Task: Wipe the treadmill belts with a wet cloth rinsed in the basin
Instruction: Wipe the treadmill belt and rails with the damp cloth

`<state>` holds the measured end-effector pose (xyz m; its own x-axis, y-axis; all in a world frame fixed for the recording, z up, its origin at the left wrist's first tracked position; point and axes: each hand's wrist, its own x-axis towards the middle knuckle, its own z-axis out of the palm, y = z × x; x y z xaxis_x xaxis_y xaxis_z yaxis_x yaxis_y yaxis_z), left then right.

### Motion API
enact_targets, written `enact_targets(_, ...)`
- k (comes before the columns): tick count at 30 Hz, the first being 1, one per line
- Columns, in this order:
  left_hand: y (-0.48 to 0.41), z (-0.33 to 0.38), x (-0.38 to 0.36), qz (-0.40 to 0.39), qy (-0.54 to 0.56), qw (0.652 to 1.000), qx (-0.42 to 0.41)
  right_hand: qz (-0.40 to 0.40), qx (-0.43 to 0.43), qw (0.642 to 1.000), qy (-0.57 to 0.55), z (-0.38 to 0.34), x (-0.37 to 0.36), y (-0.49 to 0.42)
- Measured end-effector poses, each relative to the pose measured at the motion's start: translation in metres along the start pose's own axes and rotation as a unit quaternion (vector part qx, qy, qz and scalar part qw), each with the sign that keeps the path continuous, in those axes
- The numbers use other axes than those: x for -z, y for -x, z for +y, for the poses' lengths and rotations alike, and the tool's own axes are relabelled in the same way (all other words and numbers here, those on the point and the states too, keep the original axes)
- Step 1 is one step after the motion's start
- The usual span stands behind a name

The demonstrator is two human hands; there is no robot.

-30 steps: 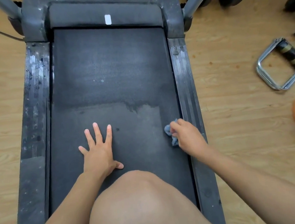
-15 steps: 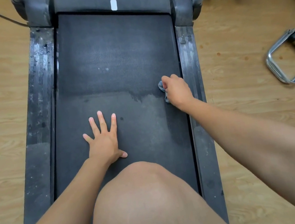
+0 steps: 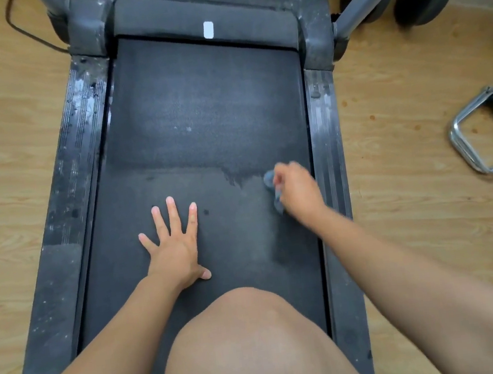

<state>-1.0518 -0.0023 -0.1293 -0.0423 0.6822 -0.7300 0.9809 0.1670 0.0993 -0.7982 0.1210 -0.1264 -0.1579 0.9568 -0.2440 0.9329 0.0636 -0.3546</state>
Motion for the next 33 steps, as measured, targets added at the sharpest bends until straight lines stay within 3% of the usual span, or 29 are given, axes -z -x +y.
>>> enact_targets(5,-0.001,-0.002,-0.001,-0.015,0.009,1.000,-0.006,0.010,-0.013,0.999,0.031,-0.008,0.006,-0.049)
enact_targets(13,-0.001,-0.002,0.000,0.004,0.015,1.000,-0.004,-0.111,0.108,0.988,0.011,0.025,-0.038,0.153)
enact_targets(15,-0.001,-0.002,-0.001,0.001,0.017,1.000,-0.001,-0.092,0.080,0.992,-0.029,0.016,-0.032,0.132)
enact_targets(19,-0.003,-0.003,-0.002,0.002,0.009,1.000,0.001,0.019,-0.006,0.993,-0.115,-0.011,-0.021,0.020)
enact_targets(21,-0.003,-0.002,-0.002,-0.001,0.005,1.000,0.001,0.027,-0.038,0.994,-0.103,-0.024,-0.014,-0.035)
enact_targets(24,-0.004,-0.003,-0.004,0.002,-0.004,1.000,0.001,0.015,-0.012,0.999,-0.043,-0.032,-0.009,-0.064)
enact_targets(28,-0.003,-0.002,-0.005,-0.001,-0.013,1.000,0.003,0.006,0.058,0.998,-0.013,-0.017,-0.032,0.028)
enact_targets(33,-0.002,-0.003,0.000,-0.014,-0.013,1.000,-0.003,-0.129,0.176,0.975,0.028,0.003,-0.051,0.150)
